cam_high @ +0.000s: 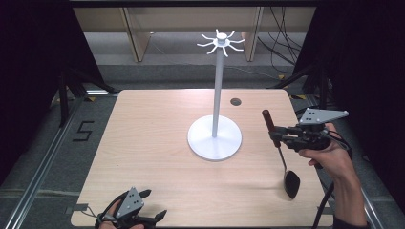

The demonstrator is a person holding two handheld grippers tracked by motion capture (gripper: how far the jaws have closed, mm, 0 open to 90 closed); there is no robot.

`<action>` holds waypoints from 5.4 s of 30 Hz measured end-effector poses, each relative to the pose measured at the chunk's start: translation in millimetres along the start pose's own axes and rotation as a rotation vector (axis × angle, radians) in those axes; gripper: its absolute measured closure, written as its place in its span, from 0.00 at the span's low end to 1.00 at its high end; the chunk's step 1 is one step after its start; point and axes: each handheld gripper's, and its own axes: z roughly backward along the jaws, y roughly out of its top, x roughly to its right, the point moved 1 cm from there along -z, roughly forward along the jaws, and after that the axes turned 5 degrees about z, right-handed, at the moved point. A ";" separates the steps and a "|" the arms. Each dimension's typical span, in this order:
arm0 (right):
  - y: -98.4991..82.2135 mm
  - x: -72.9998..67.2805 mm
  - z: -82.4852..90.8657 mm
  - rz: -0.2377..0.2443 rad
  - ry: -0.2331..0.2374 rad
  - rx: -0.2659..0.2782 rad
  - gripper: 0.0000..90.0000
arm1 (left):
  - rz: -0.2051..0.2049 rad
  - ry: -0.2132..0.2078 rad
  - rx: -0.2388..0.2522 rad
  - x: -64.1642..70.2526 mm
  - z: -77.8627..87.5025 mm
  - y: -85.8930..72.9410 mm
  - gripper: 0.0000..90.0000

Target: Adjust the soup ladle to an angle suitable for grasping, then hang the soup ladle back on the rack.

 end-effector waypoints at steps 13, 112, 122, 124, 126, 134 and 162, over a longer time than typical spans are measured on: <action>8.4 -0.5 15.5 0.006 0.033 0.142 0.82 | -0.031 -0.005 0.006 -2.1 -1.1 1.0 0.17; 58.6 -19.6 -42.7 -0.076 -0.088 0.238 0.49 | -0.032 0.007 -0.012 -4.8 -1.2 -0.5 0.17; 12.8 -13.6 -62.6 -0.128 -0.065 0.131 0.47 | -0.035 0.006 -0.008 -5.6 -1.6 0.8 0.17; 7.9 -12.5 -66.9 -0.148 -0.054 0.111 0.46 | -0.018 0.001 -0.006 -4.6 -1.5 0.1 0.17; 3.7 -12.2 -71.8 -0.152 -0.051 0.110 0.46 | -0.016 0.001 -0.003 -4.9 -1.7 0.4 0.17; -10.3 -15.3 -88.6 -0.148 -0.051 0.053 0.43 | -0.034 0.004 -0.002 -5.6 -2.2 2.4 0.17; -46.1 -39.8 -115.2 -0.173 0.024 -0.094 0.39 | -0.011 0.002 0.012 -2.6 1.6 0.0 0.17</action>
